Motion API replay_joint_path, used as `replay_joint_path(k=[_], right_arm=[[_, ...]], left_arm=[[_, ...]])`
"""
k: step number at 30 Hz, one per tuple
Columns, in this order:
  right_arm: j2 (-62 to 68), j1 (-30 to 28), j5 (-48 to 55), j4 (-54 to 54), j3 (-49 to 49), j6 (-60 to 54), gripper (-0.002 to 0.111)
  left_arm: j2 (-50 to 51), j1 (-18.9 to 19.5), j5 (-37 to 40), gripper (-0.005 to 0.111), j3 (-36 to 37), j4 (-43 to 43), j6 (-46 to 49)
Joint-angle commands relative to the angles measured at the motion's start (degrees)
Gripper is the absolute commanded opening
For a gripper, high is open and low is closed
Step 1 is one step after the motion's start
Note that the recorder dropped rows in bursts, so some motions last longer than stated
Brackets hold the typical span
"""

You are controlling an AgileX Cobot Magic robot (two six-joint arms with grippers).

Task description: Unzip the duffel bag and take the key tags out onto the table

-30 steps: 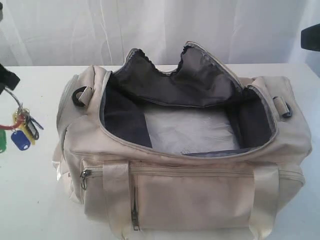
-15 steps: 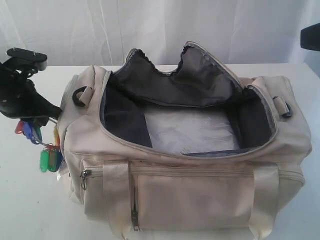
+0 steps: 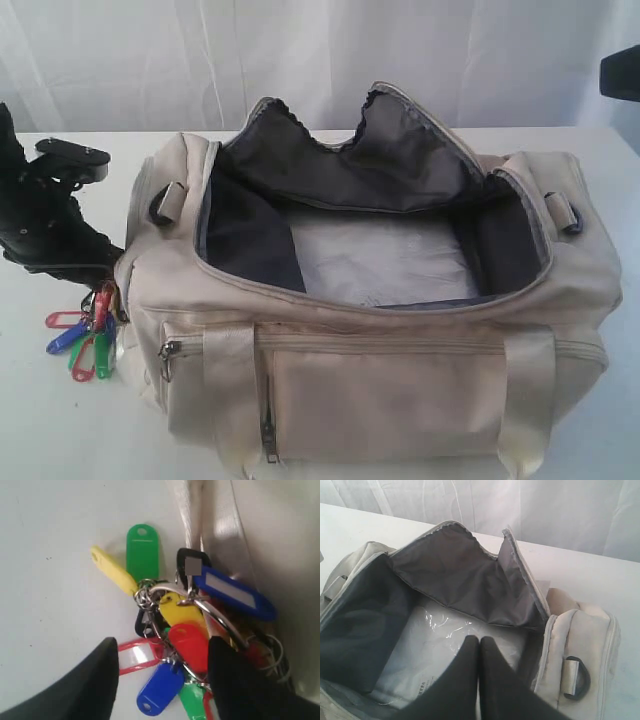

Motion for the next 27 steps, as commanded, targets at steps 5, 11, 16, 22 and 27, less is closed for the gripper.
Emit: replay_joint_path(k=[5,11,16,22,27], right_arm=[[-0.36,-0.13,-0.61,0.43,0.19,0.14,0.000],[-0.36,-0.13,-0.61,0.43,0.19,0.14,0.000],[-0.36,-0.13,-0.61,0.77,0.19,0.14,0.000],[-0.36,-0.13,-0.76,0.78,0.19,0.14,0.000],[-0.36,-0.13,-4.74,0.78,0.19,0.14,0.000]], left_arm=[[-6.36,0.11,2.46,0.058,0.40,5.02,-0.10],[-15.22,0.11,4.52,0.058,0.40,6.41,-0.86],[-24.34,0.11,10.71,0.051,0.49,5.78,-4.48],[-44.90,0.00,12.25,0.005,6.69,0.57,-4.00],[-65.54,0.00,10.32,0.000,20.29,-0.45,-4.00]])
